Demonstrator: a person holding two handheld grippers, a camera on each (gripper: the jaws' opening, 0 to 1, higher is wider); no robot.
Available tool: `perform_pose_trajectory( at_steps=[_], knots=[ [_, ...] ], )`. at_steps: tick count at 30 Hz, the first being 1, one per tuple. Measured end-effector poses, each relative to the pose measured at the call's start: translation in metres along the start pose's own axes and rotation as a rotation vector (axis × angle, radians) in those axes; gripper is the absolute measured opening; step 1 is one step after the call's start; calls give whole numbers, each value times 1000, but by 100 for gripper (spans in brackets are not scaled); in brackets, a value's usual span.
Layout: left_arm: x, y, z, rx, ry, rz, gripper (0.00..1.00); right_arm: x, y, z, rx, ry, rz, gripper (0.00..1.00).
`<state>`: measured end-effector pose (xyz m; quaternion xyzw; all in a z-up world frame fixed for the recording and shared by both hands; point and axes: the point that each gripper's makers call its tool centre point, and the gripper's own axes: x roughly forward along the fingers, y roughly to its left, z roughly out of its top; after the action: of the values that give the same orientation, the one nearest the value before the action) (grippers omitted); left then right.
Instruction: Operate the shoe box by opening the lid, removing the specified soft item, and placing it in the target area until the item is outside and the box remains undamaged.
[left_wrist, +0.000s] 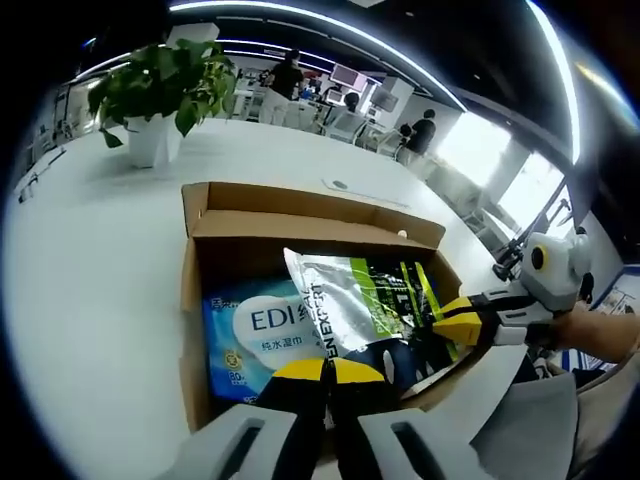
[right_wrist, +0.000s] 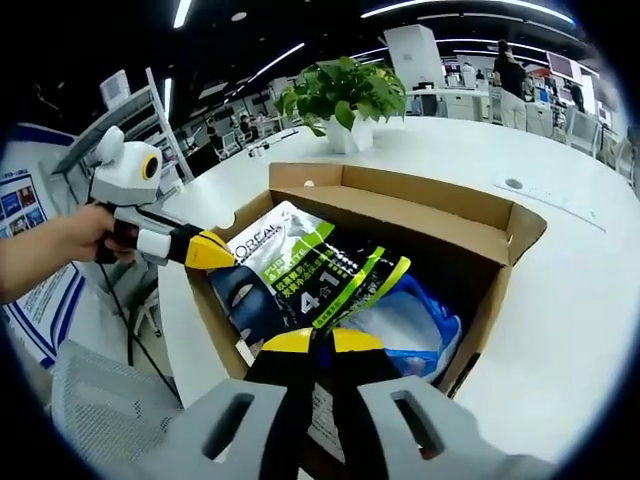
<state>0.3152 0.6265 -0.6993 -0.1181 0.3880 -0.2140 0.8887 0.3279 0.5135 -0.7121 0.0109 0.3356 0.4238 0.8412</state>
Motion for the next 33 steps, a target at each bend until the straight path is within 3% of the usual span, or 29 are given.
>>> perform_pose_trajectory(
  at_steps=[10,14,23,33],
  knots=[
    [0,-24,11,36,-3,-3,0,-25,-10,15,111,-54,-31,0],
    [4,-39,15,89,14,-8,0,-39,-17,19,164,-75,-50,0],
    [17,-80,24,124,32,-67,0,-77,-46,22,282,-101,-102,0],
    [42,-125,33,154,42,-141,0,-117,-84,17,351,-115,-165,0]
  ],
)
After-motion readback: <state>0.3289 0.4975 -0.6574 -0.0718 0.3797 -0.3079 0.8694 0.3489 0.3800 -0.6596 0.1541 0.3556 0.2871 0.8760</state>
